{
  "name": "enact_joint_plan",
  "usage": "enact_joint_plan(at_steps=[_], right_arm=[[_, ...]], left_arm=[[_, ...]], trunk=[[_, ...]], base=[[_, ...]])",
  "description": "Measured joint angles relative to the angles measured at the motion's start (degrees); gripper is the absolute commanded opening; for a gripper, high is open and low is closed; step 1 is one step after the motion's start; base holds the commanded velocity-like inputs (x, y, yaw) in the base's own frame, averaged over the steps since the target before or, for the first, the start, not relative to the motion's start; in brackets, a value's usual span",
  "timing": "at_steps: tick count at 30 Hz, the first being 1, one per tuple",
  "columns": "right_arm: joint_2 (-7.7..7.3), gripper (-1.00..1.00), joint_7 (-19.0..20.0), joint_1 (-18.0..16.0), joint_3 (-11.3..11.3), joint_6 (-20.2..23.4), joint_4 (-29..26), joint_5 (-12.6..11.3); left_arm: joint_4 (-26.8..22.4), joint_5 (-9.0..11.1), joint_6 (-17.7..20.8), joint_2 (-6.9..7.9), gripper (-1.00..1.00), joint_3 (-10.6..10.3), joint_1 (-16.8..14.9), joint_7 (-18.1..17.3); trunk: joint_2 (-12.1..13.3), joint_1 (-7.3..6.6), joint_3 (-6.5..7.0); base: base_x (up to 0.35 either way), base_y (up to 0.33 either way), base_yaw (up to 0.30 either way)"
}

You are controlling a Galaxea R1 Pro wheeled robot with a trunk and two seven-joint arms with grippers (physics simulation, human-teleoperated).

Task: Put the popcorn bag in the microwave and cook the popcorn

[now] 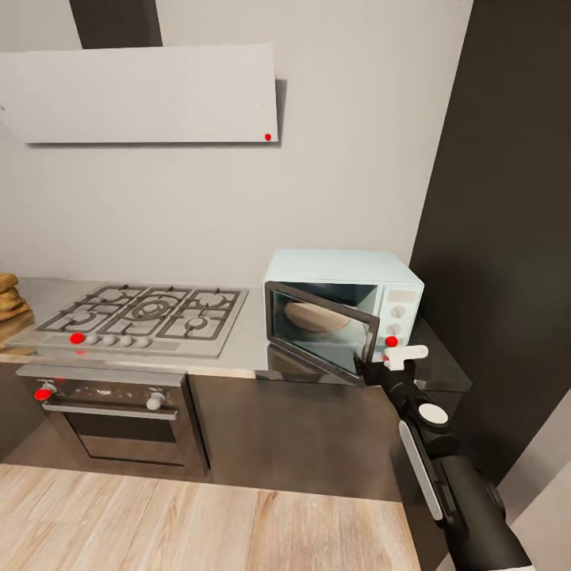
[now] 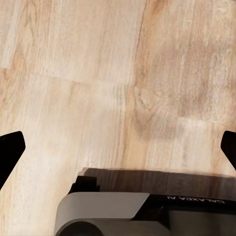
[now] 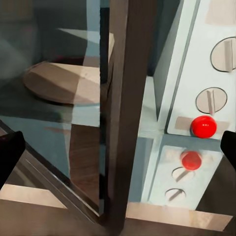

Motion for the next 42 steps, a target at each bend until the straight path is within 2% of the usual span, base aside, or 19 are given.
enact_joint_plan(at_steps=[8, 14, 23, 30, 40, 42], right_arm=[[-0.01, 1.00, 0.00, -0.02, 0.00, 0.00, 0.00, 0.00], [-0.01, 1.00, 0.00, 0.00, 0.06, 0.01, -0.01, 0.00], [-0.01, 1.00, 0.00, 0.00, 0.10, -0.07, 0.00, 0.01], [-0.15, 1.00, 0.22, 0.00, 0.16, -0.21, -0.08, 0.00], [-0.22, 1.00, 0.06, 0.24, 0.22, -0.66, -0.37, 0.08], [0.17, 1.00, -0.17, 0.21, -1.92, -0.73, -0.20, -0.04]], left_arm=[[0.00, 0.00, 0.00, 0.00, 1.00, 0.00, 0.00, 0.00], [0.01, 0.00, 0.00, 0.00, 1.00, -0.02, 0.00, 0.00], [0.00, 0.00, 0.02, 0.00, 1.00, 0.00, 0.00, 0.00], [0.01, -0.08, 0.01, 0.00, 1.00, -0.03, -0.01, 0.00], [0.00, 0.00, 0.00, 0.00, 1.00, -0.01, 0.02, 0.00], [0.00, 0.00, 0.00, 0.00, 1.00, 0.05, 0.01, 0.00]], trunk=[[0.00, 0.00, 0.00], [0.00, 0.00, 0.00], [-0.01, 0.00, 0.00], [0.00, 0.00, 0.00], [0.00, 0.00, 0.00], [0.00, 0.00, 0.00]], base=[[0.000, -0.001, 0.000], [0.000, -0.196, 0.000], [0.000, -0.032, 0.000], [0.000, -0.233, 0.000], [0.000, -0.017, 0.000], [0.012, 0.000, 0.000]])
